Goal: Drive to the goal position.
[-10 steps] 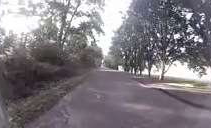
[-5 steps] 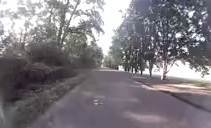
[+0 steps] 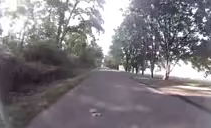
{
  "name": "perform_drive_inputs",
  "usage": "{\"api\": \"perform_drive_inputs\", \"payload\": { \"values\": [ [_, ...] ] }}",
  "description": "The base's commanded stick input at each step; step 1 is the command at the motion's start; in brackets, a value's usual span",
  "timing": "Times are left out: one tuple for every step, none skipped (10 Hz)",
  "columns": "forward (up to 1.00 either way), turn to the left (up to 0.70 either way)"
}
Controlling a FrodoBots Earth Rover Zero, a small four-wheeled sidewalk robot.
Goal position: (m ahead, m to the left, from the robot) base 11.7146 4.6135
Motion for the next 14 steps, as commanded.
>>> {"api": "perform_drive_inputs", "payload": {
  "values": [
    [0.7,0.0],
    [0.7,0.0],
    [0.7,0.0],
    [0.7,0.0],
    [0.7,0.0],
    [0.7,0.0],
    [0.7,0.0],
    [0.7,0.0],
    [0.7,0.0],
    [0.7,0.0],
    [0.7,0.0],
    [0.7,0.0],
    [0.7,0.0],
    [0.7,0.0]
  ]
}}
